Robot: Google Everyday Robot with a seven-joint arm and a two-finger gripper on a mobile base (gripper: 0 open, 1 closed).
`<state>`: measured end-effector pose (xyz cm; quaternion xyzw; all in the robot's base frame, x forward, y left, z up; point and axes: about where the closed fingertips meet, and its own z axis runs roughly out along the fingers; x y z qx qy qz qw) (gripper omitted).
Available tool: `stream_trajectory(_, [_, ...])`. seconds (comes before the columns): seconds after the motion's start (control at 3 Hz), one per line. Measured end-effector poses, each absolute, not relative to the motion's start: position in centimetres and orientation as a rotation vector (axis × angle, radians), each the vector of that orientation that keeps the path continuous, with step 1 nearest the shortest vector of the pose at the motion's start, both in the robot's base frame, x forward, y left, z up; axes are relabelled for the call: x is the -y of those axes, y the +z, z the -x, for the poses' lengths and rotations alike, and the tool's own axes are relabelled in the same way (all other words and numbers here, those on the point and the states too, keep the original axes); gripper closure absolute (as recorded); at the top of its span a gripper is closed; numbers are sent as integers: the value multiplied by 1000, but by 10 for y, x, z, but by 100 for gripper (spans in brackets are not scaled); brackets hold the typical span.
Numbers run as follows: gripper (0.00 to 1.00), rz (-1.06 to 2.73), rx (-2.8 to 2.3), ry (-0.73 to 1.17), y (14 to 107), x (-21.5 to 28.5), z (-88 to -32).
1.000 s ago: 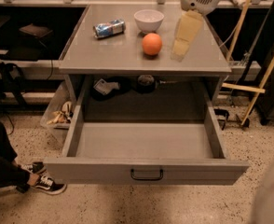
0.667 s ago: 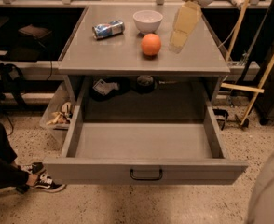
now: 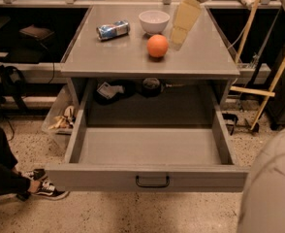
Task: Place orange into top drawer
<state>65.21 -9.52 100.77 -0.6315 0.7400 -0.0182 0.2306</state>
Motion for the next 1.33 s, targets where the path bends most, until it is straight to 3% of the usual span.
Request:
stream_trajectory(0.67, [0, 1817, -1996, -61, 987, 29, -726])
stream_trajectory(1.0, [0, 1751, -1975, -36, 984, 13, -754])
stream_trajectory(1.33, [0, 1624, -2009, 45, 966, 29, -772])
